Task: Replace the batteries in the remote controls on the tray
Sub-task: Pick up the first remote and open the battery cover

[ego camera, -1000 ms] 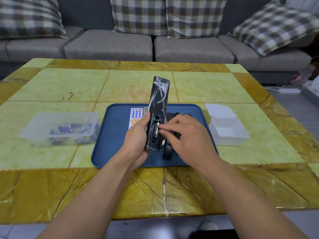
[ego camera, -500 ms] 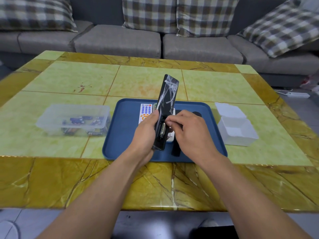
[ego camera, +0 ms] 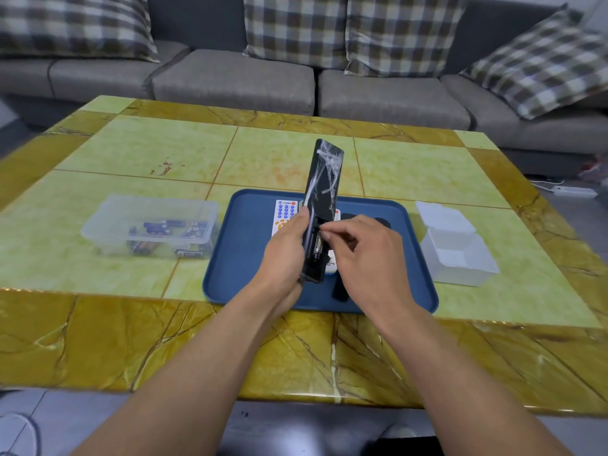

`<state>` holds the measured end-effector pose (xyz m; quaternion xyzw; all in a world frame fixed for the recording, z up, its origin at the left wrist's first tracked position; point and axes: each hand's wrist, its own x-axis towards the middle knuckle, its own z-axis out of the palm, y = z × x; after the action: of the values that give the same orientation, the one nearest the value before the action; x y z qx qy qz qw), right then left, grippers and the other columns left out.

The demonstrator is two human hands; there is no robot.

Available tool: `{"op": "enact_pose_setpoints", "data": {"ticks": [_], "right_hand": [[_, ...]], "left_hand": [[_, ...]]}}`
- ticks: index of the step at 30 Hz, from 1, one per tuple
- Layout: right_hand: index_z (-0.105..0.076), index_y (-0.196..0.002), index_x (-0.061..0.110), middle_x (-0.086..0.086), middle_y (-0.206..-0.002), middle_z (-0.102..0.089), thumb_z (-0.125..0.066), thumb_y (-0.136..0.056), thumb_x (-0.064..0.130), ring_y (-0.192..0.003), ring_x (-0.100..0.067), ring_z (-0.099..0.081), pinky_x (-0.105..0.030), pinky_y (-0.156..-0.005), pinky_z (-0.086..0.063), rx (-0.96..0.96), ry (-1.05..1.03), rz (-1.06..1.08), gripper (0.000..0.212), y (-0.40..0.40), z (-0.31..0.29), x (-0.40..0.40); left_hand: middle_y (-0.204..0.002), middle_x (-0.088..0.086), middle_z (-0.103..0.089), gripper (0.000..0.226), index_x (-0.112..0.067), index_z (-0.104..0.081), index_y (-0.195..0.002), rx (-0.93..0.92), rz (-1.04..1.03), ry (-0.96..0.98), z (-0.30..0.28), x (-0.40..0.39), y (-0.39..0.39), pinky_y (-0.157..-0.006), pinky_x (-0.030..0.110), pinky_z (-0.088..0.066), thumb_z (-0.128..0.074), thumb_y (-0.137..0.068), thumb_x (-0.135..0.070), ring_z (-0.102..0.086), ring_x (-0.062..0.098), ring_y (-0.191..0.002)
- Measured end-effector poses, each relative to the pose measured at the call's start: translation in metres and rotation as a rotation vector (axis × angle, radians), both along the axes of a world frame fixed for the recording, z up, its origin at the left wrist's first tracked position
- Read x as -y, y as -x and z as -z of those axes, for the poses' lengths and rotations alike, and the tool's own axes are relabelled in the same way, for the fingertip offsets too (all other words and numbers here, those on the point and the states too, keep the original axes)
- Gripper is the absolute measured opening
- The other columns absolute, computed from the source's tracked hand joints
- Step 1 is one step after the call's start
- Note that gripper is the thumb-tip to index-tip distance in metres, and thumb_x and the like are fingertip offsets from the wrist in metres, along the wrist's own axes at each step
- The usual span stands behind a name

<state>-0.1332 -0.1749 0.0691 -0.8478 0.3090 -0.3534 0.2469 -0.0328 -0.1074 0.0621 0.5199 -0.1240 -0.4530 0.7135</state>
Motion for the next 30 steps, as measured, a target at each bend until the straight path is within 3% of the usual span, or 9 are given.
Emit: {"op": "enact_pose_setpoints", "data": {"ticks": [3,6,12,18,24,30], "right_hand": [[-0.079,-0.1,0.018,0.006,-0.089,-0.071,-0.071,-0.09,0.015,-0.081,-0.004,-0.061,-0.014,-0.076,-0.048,0.005,0.067,-0.014,0.012,-0.001,0.003,-0.002],[-0.078,-0.099,0.013,0.001,-0.089,-0.068,-0.069,-0.091,0.012,-0.08,-0.01,-0.061,-0.011,-0.075,-0.043,-0.022,0.144,-0.039,0.012,-0.004,0.003,-0.002],[-0.075,-0.089,0.006,-0.006,-0.083,-0.061,-0.058,-0.097,0.009,-0.076,-0.023,-0.058,-0.034,-0.069,-0.044,-0.133,0.171,-0.075,0.019,-0.009,0.004,-0.007],[-0.075,-0.091,0.012,-0.004,-0.085,-0.059,-0.055,-0.099,0.012,-0.074,-0.021,-0.057,-0.034,-0.07,-0.045,-0.188,0.13,-0.087,0.021,-0.005,0.003,-0.004],[-0.073,-0.085,0.014,-0.003,-0.084,-0.058,-0.054,-0.098,0.012,-0.075,-0.019,-0.056,-0.033,-0.069,-0.043,-0.251,0.055,-0.112,0.023,-0.003,0.003,0.0],[-0.074,-0.085,0.016,0.0,-0.082,-0.059,-0.056,-0.097,0.013,-0.078,-0.015,-0.054,-0.029,-0.071,-0.041,-0.236,0.007,-0.12,0.021,-0.003,0.001,0.006]], "left_hand": [[-0.105,0.005,-0.076,0.039,-0.015,-0.073,-0.117,0.01,-0.013,0.002,0.0,-0.002,-0.005,-0.074,0.029,-0.053,-0.044,-0.107,-0.039,-0.068,0.016,-0.089],[-0.115,0.012,-0.074,0.04,-0.014,-0.071,-0.121,0.047,-0.002,0.013,0.004,-0.003,-0.007,-0.085,0.038,-0.053,-0.043,-0.107,-0.038,-0.067,0.021,-0.096],[-0.112,0.015,-0.072,0.04,-0.015,-0.074,-0.116,0.117,-0.002,-0.008,0.017,-0.003,-0.01,-0.086,0.043,-0.049,-0.044,-0.105,-0.041,-0.064,0.023,-0.094],[-0.117,0.016,-0.072,0.042,-0.021,-0.075,-0.115,0.143,0.02,-0.057,0.022,-0.002,-0.013,-0.097,0.053,-0.052,-0.051,-0.096,-0.049,-0.068,0.025,-0.098],[-0.11,0.014,-0.073,0.039,-0.02,-0.074,-0.117,0.16,0.015,-0.081,0.027,-0.002,-0.011,-0.08,0.039,-0.052,-0.049,-0.1,-0.045,-0.066,0.019,-0.087],[-0.102,0.007,-0.073,0.038,-0.019,-0.074,-0.116,0.183,0.042,-0.082,0.024,-0.002,-0.012,-0.078,0.039,-0.053,-0.047,-0.104,-0.042,-0.066,0.017,-0.084]]}}
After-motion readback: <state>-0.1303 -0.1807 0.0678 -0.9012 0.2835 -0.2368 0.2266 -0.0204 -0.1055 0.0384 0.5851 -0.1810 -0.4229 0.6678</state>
